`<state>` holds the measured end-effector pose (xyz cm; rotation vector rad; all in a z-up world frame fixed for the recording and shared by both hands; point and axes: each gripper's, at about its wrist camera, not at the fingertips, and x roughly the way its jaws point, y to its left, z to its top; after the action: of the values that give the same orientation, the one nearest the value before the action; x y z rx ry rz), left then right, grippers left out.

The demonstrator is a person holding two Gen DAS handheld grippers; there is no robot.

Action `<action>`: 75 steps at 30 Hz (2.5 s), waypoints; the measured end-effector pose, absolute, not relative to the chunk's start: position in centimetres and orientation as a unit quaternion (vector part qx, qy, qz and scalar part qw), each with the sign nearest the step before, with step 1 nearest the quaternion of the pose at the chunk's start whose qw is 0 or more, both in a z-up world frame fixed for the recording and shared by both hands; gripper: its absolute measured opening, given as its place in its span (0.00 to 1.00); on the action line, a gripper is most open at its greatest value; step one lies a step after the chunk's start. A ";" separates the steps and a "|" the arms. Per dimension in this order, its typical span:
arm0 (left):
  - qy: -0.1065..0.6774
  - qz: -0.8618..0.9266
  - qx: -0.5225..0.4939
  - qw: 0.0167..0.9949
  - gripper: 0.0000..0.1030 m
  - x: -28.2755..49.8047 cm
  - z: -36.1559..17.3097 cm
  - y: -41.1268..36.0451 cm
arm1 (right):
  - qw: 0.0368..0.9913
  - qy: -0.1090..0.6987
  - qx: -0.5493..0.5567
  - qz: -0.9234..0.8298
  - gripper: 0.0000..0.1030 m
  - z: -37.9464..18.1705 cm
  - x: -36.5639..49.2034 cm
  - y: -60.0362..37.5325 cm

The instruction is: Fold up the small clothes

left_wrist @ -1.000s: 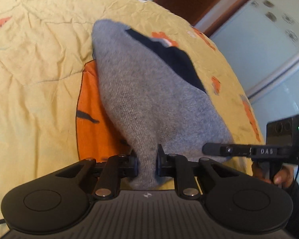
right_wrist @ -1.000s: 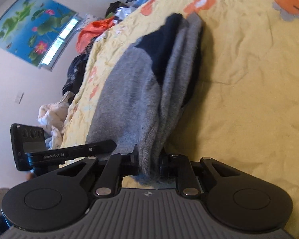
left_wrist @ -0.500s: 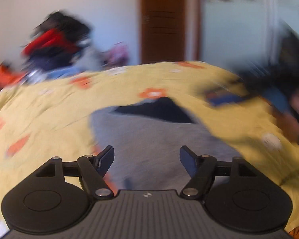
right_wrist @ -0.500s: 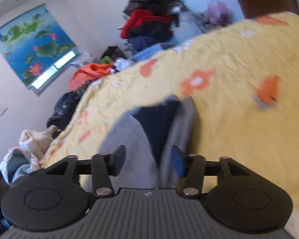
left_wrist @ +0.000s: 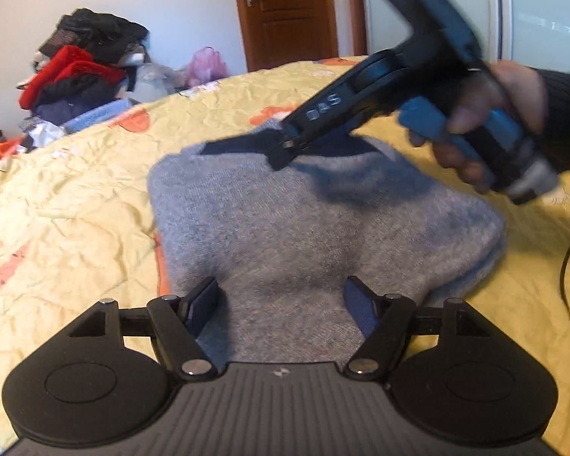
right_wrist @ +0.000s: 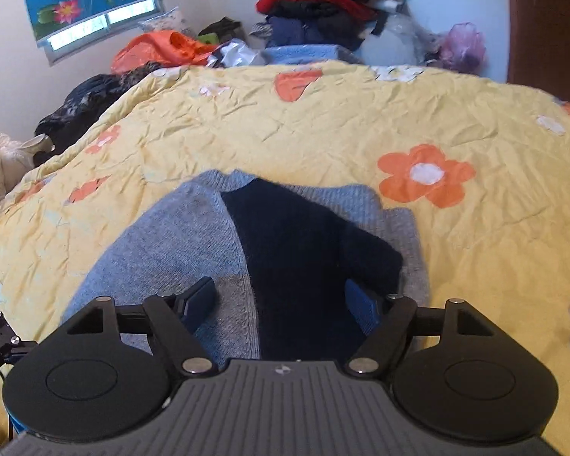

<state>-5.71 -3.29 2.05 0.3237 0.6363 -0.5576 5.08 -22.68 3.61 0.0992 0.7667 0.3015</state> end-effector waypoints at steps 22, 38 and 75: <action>0.343 -0.267 0.078 0.897 0.70 -9.8 1.6 -1.4 | 0.880 0.394 0.180 0.198 0.69 3.5 -9.3 -23.2; 0.348 -0.147 0.055 0.924 0.85 -13.7 -0.6 -1.4 | 0.912 0.403 0.069 0.029 1.00 1.3 -14.8 -23.4; 0.335 -0.100 0.034 0.936 1.00 -11.8 -1.4 -0.6 | 0.935 0.351 0.012 -0.048 1.00 -0.4 -13.1 -19.6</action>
<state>-11.76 -0.58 -1.44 0.0702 0.6857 -0.2046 -13.12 -19.64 -0.43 0.0254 0.7173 -0.0979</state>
